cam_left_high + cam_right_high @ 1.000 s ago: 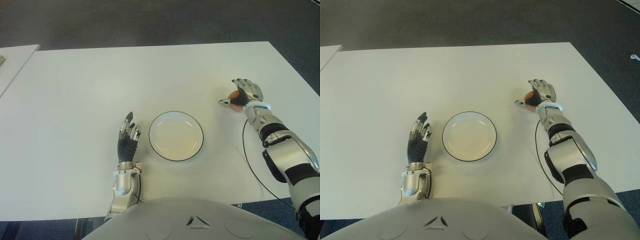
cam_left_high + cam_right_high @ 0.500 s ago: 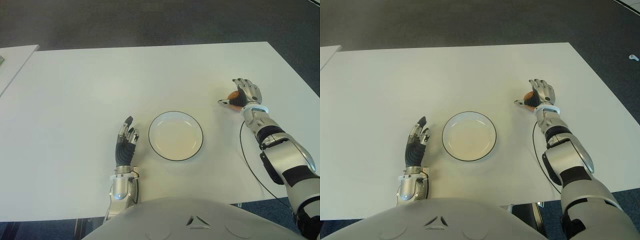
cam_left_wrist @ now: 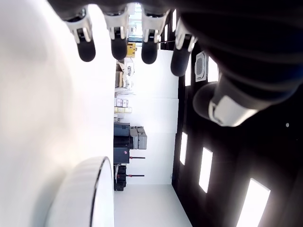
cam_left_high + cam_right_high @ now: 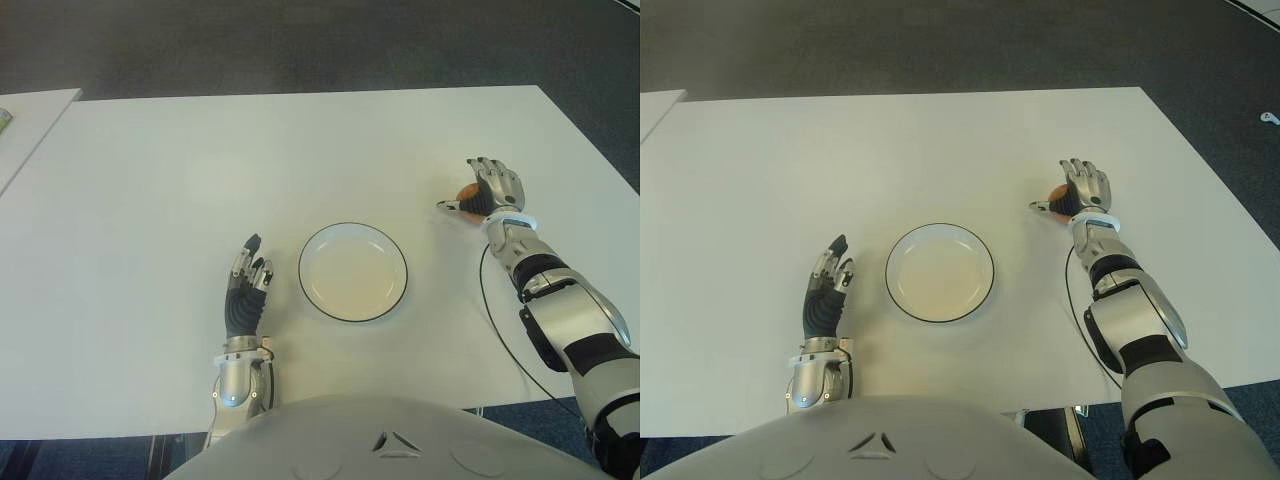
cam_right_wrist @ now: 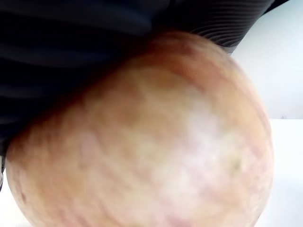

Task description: Put the apples into the plate.

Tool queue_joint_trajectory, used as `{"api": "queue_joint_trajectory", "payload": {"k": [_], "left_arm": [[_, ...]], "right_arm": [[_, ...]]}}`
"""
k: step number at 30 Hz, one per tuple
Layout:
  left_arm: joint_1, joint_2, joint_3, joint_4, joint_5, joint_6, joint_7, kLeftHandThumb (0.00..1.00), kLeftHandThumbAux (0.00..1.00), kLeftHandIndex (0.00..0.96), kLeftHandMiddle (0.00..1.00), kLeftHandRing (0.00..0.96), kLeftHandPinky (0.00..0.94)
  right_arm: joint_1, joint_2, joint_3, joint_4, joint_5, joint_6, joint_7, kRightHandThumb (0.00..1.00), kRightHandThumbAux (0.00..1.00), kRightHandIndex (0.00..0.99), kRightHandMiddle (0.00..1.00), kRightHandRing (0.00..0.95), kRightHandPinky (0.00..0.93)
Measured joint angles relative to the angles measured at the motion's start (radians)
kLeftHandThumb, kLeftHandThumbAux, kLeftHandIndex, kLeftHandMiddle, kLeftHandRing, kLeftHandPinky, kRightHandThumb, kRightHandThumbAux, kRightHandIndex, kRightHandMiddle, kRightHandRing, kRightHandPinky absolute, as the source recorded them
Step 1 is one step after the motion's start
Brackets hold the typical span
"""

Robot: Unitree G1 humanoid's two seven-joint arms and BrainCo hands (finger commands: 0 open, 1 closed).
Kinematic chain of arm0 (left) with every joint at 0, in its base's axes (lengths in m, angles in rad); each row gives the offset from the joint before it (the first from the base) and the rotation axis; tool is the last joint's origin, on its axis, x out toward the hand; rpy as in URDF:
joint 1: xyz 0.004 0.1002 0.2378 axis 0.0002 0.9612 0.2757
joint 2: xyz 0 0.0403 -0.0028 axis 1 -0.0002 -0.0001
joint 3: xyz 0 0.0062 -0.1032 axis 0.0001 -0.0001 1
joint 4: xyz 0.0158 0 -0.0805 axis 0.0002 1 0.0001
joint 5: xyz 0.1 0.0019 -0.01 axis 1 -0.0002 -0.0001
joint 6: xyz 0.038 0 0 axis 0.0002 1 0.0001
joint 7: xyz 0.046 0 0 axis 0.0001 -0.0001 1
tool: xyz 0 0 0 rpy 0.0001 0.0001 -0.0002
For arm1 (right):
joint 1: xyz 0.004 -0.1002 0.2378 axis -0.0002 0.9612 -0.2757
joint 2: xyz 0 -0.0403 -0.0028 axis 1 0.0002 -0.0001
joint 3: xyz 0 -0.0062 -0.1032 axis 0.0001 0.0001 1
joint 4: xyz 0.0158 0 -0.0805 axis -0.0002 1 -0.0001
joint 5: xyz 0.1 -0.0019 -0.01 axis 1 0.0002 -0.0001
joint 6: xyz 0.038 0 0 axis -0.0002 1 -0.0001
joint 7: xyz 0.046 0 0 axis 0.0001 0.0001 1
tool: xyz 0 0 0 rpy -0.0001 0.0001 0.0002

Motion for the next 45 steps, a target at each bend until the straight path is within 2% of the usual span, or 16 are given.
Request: {"api": "queue_joint_trajectory", "payload": {"k": [3, 5, 6, 11, 12, 13, 16, 20, 25, 34, 45], "left_arm": [[0.003, -0.001, 0.000, -0.003, -0.007, 0.001, -0.006, 0.115, 0.545, 0.184, 0.091, 0.063, 0.113], [0.005, -0.001, 0.000, -0.004, -0.013, 0.001, -0.012, 0.117, 0.553, 0.183, 0.092, 0.063, 0.112], [0.007, -0.002, 0.001, -0.005, -0.016, 0.001, -0.014, 0.118, 0.561, 0.181, 0.093, 0.064, 0.113], [0.010, -0.006, 0.002, -0.006, -0.025, 0.001, -0.016, 0.117, 0.572, 0.177, 0.092, 0.061, 0.104], [0.011, -0.008, 0.002, -0.006, -0.026, 0.001, -0.016, 0.115, 0.578, 0.175, 0.091, 0.060, 0.101], [0.011, -0.009, 0.002, -0.006, -0.027, 0.001, -0.016, 0.113, 0.581, 0.175, 0.090, 0.059, 0.098], [0.010, -0.011, 0.002, -0.006, -0.027, 0.001, -0.018, 0.104, 0.589, 0.167, 0.086, 0.053, 0.083], [0.011, -0.012, 0.002, -0.006, -0.027, 0.001, -0.024, 0.088, 0.585, 0.155, 0.078, 0.045, 0.070], [0.015, -0.012, 0.003, -0.006, -0.026, 0.001, -0.028, 0.075, 0.581, 0.147, 0.074, 0.043, 0.072], [0.016, -0.012, 0.006, -0.006, -0.023, 0.000, -0.029, 0.066, 0.590, 0.142, 0.072, 0.041, 0.066], [0.016, -0.009, 0.009, -0.006, -0.027, 0.000, -0.049, 0.062, 0.577, 0.135, 0.064, 0.032, 0.065]], "right_arm": [[0.000, 0.001, 0.001, 0.000, 0.000, 0.002, 0.000, 0.178, 0.557, 0.066, 0.131, 0.137, 0.204], [-0.001, 0.001, 0.003, 0.000, -0.002, 0.005, 0.000, 0.229, 0.576, 0.139, 0.193, 0.202, 0.268], [-0.001, 0.002, 0.005, 0.000, -0.003, 0.006, 0.000, 0.272, 0.592, 0.214, 0.282, 0.284, 0.331], [-0.005, 0.006, 0.025, -0.002, -0.018, 0.021, -0.007, 0.342, 0.622, 0.337, 0.398, 0.391, 0.407], [-0.006, 0.006, 0.030, -0.003, -0.021, 0.025, -0.010, 0.465, 0.657, 0.368, 0.428, 0.421, 0.424], [-0.006, 0.006, 0.034, -0.003, -0.023, 0.027, -0.013, 0.545, 0.679, 0.388, 0.448, 0.440, 0.436], [-0.006, 0.008, 0.045, -0.007, -0.026, 0.035, -0.021, 0.644, 0.704, 0.414, 0.517, 0.527, 0.506], [-0.006, 0.013, 0.053, -0.010, -0.030, 0.050, -0.029, 0.685, 0.713, 0.427, 0.577, 0.591, 0.546], [-0.007, 0.014, 0.058, -0.015, -0.033, 0.061, -0.033, 0.696, 0.715, 0.431, 0.617, 0.623, 0.566], [-0.006, 0.017, 0.058, -0.019, -0.033, 0.071, -0.033, 0.703, 0.715, 0.434, 0.616, 0.592, 0.507], [-0.005, 0.024, 0.023, -0.019, -0.005, 0.079, -0.029, 0.707, 0.717, 0.436, 0.609, 0.581, 0.553]]}}
